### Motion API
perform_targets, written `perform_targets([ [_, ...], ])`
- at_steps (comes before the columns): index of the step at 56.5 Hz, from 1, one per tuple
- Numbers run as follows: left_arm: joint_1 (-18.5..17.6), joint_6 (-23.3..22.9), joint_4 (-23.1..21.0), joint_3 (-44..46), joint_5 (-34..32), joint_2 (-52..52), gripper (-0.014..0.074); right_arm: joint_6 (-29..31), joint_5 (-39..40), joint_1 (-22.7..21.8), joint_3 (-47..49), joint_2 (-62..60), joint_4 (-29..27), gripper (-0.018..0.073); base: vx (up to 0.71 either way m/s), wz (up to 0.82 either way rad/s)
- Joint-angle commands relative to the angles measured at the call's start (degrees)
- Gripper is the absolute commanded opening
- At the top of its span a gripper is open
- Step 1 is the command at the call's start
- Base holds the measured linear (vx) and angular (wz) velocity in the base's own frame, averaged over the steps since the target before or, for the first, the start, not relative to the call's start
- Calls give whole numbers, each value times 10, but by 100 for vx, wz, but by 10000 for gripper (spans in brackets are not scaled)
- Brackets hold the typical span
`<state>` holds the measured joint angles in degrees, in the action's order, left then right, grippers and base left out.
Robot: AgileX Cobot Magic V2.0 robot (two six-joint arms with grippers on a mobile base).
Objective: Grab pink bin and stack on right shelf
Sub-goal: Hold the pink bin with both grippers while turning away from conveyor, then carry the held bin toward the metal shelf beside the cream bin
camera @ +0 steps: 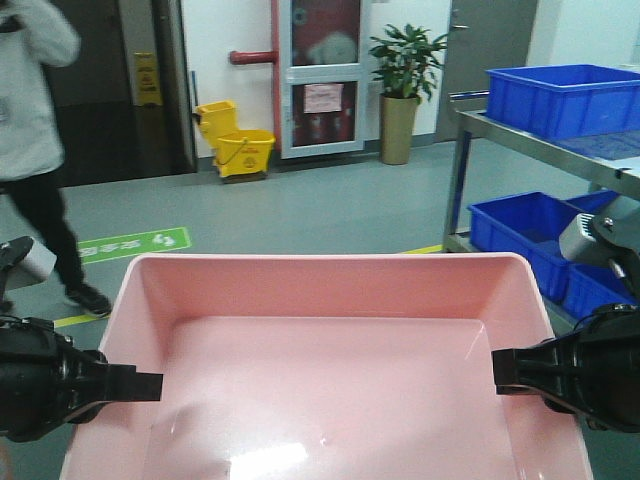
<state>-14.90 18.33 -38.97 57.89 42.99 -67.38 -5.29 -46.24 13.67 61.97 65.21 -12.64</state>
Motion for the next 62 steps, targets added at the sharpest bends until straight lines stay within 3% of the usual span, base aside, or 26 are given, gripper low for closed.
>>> perform_targets([
  [1, -7, 7, -52, 15, 3, 16, -1, 3, 57, -1, 18, -16, -26, -8, 24, -32],
  [62, -7, 7, -52, 15, 3, 16, -1, 3, 57, -1, 18, -16, -26, -8, 36, -15],
])
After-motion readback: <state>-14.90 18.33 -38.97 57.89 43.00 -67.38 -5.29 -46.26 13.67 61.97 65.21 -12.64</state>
